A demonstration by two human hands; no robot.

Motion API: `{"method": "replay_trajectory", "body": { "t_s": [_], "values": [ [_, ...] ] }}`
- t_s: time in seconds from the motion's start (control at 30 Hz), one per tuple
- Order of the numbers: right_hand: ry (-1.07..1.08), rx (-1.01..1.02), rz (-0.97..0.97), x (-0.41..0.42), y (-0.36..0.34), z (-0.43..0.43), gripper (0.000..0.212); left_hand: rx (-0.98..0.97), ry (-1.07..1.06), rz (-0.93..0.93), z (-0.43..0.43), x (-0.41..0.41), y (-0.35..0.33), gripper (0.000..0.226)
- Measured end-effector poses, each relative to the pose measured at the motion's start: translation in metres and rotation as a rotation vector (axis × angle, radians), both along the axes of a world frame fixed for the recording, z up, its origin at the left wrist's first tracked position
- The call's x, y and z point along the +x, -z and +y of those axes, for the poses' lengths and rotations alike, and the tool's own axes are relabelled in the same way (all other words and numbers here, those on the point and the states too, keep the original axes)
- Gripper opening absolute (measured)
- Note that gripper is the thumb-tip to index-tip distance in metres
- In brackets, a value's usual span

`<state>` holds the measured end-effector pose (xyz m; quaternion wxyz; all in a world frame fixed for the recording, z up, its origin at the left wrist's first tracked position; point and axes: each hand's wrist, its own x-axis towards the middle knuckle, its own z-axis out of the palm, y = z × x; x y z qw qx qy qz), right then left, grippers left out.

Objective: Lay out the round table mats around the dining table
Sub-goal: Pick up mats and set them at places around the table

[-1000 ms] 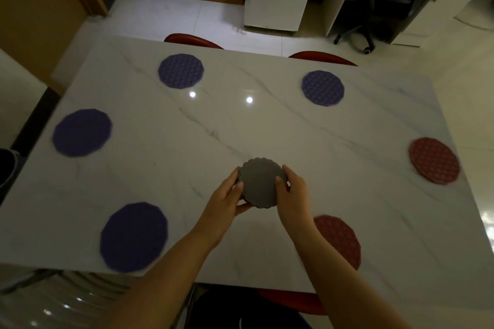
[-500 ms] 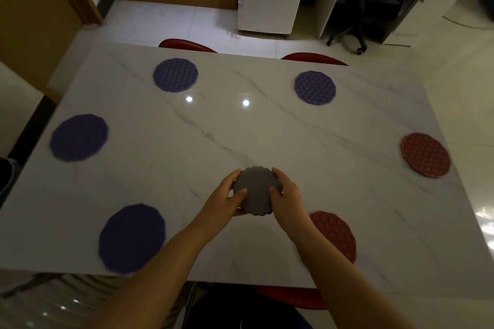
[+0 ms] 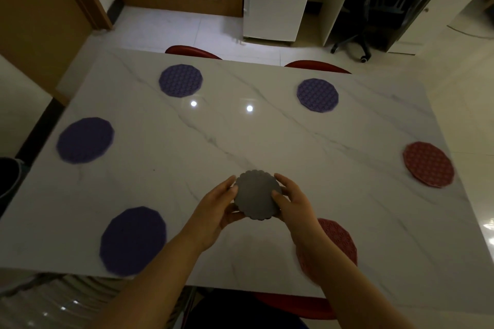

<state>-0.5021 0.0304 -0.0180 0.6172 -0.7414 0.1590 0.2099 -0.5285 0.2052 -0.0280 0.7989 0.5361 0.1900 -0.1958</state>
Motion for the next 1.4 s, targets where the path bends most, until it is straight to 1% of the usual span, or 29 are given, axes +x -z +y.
{"method": "replay_trajectory", "body": {
  "t_s": [0.07,0.13,0.23,0.3,0.5,0.6,0.73,0.87,0.97,1.1,1.2,1.27,1.4],
  "values": [
    [-0.009,0.034,-0.063,0.001,-0.004,0.001,0.040,-0.153,-0.052,0.040,0.005,-0.001,-0.002,0.041],
    [-0.087,-0.073,-0.153,0.001,-0.008,0.004,0.042,-0.229,-0.091,0.049,0.010,-0.005,-0.003,0.041],
    [-0.216,-0.288,-0.281,0.002,-0.014,0.015,0.046,-0.251,-0.165,0.031,0.017,-0.015,-0.004,0.040],
    [-0.268,-0.348,-0.347,0.001,-0.018,0.024,0.046,-0.248,-0.224,0.022,0.021,-0.023,-0.005,0.041],
    [-0.380,-0.364,-0.459,-0.009,-0.018,0.042,0.043,-0.229,-0.350,0.016,0.030,-0.048,-0.008,0.042],
    [-0.411,-0.386,-0.490,-0.015,-0.016,0.047,0.044,-0.235,-0.409,0.024,0.031,-0.057,-0.008,0.042],
    [-0.410,-0.420,-0.531,-0.022,-0.013,0.051,0.049,-0.234,-0.451,0.003,0.030,-0.063,-0.011,0.042],
    [-0.385,-0.390,-0.558,-0.024,-0.014,0.052,0.045,-0.233,-0.463,-0.018,0.029,-0.066,-0.014,0.036],
    [-0.372,-0.366,-0.554,-0.026,-0.019,0.051,0.041,-0.229,-0.465,-0.013,0.030,-0.068,-0.014,0.035],
    [-0.350,-0.298,-0.478,-0.029,-0.027,0.052,0.025,-0.220,-0.447,-0.007,0.032,-0.071,-0.014,0.038],
    [-0.266,-0.155,-0.355,-0.026,-0.031,0.052,0.022,-0.214,-0.448,0.007,0.033,-0.072,-0.012,0.042],
    [-0.211,-0.083,-0.304,-0.021,-0.034,0.050,0.019,-0.220,-0.441,0.002,0.035,-0.073,-0.012,0.040],
    [-0.134,0.072,-0.157,-0.013,-0.035,0.048,0.008,-0.205,-0.453,0.006,0.039,-0.076,-0.008,0.040]
  ]
}}
